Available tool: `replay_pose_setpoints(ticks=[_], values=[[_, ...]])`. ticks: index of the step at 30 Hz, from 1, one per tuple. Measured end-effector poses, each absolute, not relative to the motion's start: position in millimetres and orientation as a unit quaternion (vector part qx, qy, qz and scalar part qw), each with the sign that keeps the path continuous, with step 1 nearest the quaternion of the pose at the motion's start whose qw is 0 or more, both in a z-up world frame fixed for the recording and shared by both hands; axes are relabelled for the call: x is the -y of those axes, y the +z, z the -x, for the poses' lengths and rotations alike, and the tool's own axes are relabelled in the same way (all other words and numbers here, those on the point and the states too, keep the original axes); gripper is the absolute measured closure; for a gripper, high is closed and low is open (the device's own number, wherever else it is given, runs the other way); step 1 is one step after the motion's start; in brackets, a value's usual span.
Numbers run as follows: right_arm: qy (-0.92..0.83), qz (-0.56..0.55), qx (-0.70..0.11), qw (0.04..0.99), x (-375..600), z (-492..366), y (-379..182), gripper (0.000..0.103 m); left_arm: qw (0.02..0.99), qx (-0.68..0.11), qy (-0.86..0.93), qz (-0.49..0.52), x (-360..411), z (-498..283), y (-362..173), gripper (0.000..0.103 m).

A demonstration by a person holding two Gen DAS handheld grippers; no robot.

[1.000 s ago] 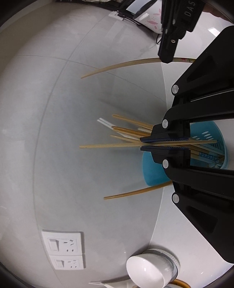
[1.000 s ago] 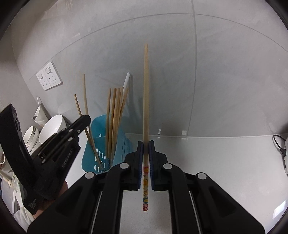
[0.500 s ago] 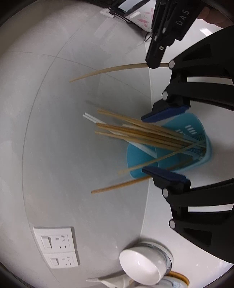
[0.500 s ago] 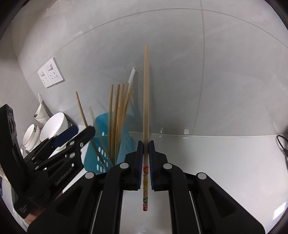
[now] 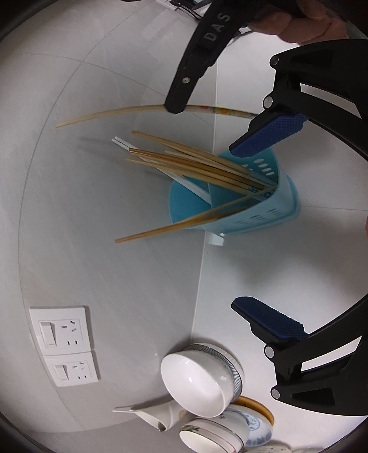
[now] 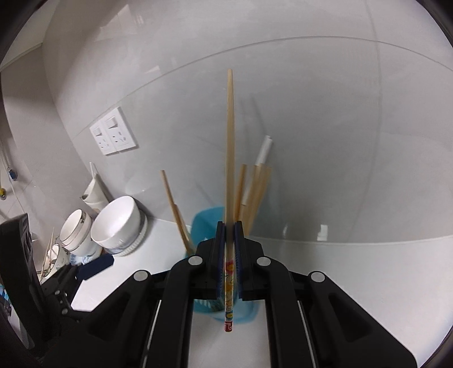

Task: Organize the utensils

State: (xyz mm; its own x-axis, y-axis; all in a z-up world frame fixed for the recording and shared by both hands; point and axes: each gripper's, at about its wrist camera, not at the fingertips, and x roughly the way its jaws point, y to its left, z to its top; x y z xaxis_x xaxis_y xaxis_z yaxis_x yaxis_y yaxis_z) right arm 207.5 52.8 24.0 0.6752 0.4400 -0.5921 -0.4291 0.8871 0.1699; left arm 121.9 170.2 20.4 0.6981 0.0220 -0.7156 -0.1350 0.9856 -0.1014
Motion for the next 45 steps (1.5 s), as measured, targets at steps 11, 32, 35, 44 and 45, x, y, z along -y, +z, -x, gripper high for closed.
replay_pose_setpoints(ticks=[11, 32, 35, 44, 45], values=[[0.248, -0.011, -0.289, 0.925, -72.4, -208.1, 0.6, 0.097, 0.908, -0.404, 0.065, 0.089, -199.1, -110.1, 10.2, 0.006], [0.220, 0.056, -0.317, 0.921, -65.3, -183.5, 7.4, 0.035, 0.912, -0.395, 0.065, 0.092, -193.7, -101.4, 16.3, 0.006], [0.213, 0.059, -0.319, 0.921, -53.4, -173.5, 17.1, 0.024, 0.913, -0.394, 0.058, 0.091, -183.2, -91.8, 24.2, 0.006], [0.198, 0.070, -0.341, 0.916, -17.3, -141.2, 22.8, 0.008, 0.908, -0.403, 0.052, 0.102, -163.1, -60.3, 28.4, 0.006], [0.195, 0.072, -0.347, 0.915, -13.8, -137.5, 21.3, 0.008, 0.907, -0.405, 0.051, 0.103, -160.9, -56.9, 28.1, 0.006]])
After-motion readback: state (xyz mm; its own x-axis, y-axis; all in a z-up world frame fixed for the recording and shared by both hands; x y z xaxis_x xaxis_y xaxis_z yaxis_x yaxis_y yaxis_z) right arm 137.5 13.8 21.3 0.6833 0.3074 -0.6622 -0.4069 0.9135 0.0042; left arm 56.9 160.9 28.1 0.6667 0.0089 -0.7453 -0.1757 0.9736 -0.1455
